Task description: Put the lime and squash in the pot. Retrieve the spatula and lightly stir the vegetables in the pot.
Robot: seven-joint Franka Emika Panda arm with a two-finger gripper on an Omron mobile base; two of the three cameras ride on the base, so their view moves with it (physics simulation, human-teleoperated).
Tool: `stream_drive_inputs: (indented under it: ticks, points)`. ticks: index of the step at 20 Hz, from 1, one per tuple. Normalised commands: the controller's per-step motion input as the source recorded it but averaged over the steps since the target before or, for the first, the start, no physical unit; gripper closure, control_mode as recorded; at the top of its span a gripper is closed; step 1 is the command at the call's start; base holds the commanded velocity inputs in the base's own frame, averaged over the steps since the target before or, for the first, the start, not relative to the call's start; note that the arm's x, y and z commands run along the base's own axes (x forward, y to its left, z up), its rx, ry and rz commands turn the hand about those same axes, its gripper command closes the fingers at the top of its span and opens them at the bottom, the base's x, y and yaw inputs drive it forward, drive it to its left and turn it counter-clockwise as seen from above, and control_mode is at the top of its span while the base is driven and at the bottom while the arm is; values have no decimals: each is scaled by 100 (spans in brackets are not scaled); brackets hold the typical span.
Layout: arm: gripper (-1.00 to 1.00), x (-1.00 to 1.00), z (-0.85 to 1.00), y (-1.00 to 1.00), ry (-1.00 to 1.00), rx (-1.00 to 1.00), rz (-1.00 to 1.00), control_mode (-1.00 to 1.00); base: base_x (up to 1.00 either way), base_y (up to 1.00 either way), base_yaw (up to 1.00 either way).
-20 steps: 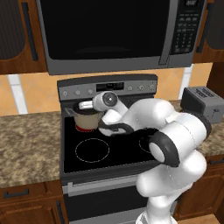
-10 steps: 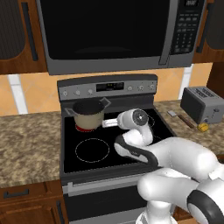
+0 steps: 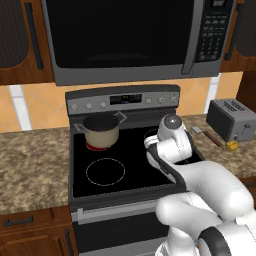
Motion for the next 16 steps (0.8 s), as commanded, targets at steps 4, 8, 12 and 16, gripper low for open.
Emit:
stream_drive_inputs:
  ticks: [4, 8, 12, 16]
  points:
    - [-100, 2, 2, -100, 31, -22, -34, -100, 0, 0, 0]
    - [-100, 0, 0, -100, 34, -7, -32, -100, 0, 0, 0]
    - [-100, 0, 0, -100, 29, -3, -27, -100, 0, 0, 0]
    - [-100, 0, 0, -100, 19, 0, -22, -100, 0, 0, 0]
